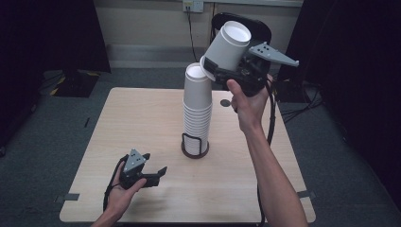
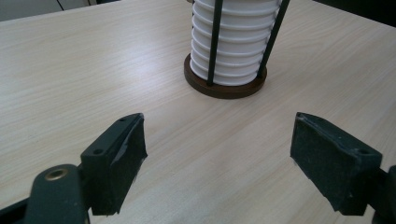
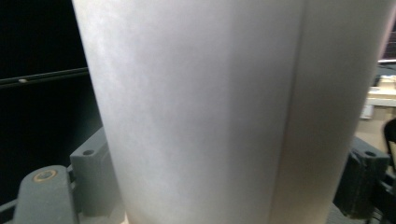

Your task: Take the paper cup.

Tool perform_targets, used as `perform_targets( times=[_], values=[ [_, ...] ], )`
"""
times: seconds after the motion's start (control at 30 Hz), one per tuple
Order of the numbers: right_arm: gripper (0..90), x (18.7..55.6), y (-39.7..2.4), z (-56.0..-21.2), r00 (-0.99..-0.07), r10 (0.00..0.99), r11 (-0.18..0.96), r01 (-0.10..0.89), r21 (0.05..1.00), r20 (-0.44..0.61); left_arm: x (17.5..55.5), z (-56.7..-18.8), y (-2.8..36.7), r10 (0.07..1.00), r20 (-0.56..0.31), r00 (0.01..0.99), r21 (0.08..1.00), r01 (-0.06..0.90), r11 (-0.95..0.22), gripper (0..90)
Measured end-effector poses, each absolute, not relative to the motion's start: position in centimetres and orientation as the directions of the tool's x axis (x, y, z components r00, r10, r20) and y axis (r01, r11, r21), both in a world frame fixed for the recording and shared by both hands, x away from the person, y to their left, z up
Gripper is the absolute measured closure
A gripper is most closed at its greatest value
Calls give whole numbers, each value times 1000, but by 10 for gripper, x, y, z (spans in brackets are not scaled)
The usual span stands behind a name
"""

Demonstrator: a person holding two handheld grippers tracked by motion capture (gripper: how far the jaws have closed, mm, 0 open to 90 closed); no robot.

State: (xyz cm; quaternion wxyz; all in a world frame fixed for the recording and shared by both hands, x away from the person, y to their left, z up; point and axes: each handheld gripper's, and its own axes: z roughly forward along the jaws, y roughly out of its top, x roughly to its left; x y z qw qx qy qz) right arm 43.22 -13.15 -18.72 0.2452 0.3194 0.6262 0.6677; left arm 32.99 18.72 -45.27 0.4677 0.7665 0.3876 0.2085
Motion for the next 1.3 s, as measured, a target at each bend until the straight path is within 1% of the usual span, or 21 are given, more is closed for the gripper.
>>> perform_targets(
  times=[0.17,0.23,0.53,0.6,0.63,0.87,0.97,1.1,1.23,1.3],
  values=[
    [142,430,-146,-189,-651,749,-89,85,992,123,330,-453,186,788,-40,614,880,396,-263,181],
    [142,429,-149,-191,-639,760,-68,102,992,118,330,-453,186,797,-40,602,879,400,-259,157],
    [144,425,-166,-209,-610,779,-62,153,986,144,330,-452,189,800,-41,599,883,396,-251,163],
    [144,423,-168,-212,-604,783,-60,164,985,148,330,-453,188,797,-50,601,882,401,-247,207],
    [144,422,-169,-214,-604,783,-57,169,984,149,330,-453,188,797,-47,603,882,399,-250,213],
    [144,414,-175,-231,-598,786,-33,208,978,154,329,-453,182,785,-49,617,888,386,-248,206],
    [144,413,-179,-239,-594,787,-34,229,973,168,328,-451,181,787,-29,616,892,371,-258,200],
    [146,412,-184,-254,-587,785,-43,269,962,199,329,-449,180,789,-41,613,893,377,-247,162],
    [146,410,-185,-267,-589,779,-39,296,955,214,330,-446,178,787,-69,612,895,387,-222,171],
    [147,408,-186,-274,-592,773,-37,316,948,227,330,-444,177,776,-57,628,899,370,-233,171]
  ],
)
